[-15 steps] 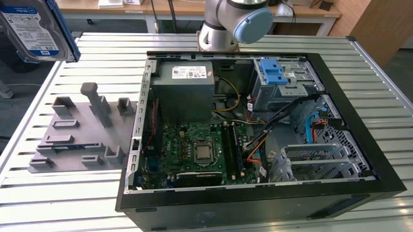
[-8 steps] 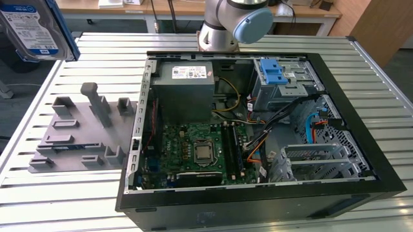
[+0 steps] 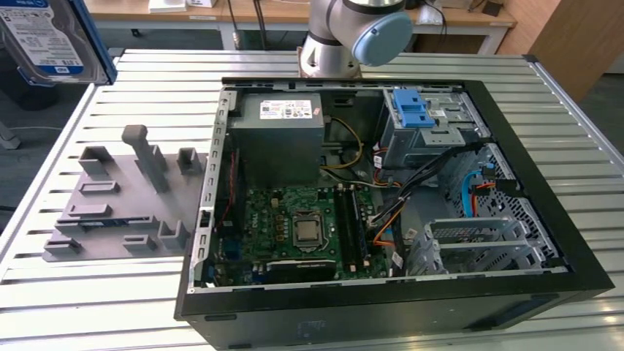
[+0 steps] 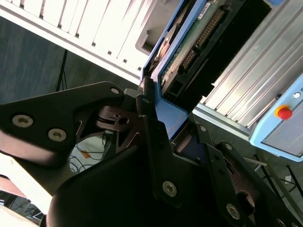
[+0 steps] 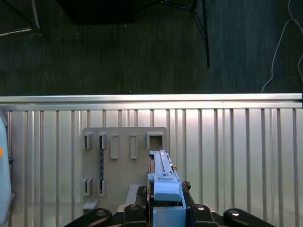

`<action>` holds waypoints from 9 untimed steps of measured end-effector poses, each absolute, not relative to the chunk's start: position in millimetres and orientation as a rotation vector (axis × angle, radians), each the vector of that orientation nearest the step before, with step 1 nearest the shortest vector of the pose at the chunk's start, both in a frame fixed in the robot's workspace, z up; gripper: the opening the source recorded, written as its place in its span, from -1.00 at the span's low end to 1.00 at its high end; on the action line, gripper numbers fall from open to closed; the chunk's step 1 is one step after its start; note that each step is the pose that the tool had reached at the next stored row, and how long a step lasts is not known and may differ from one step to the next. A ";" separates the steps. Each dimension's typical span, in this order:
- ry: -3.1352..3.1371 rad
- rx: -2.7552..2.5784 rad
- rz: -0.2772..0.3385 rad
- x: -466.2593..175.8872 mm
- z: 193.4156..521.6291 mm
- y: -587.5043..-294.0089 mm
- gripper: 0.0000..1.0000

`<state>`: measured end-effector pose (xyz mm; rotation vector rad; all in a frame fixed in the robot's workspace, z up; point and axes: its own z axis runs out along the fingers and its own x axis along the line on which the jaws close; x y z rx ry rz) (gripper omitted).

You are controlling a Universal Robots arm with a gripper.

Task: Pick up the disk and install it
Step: 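Pick up the disk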

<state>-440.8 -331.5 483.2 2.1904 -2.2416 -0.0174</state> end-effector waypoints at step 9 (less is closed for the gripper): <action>-2.241 2.190 -0.017 -440.8 487.9 -332.1 -0.27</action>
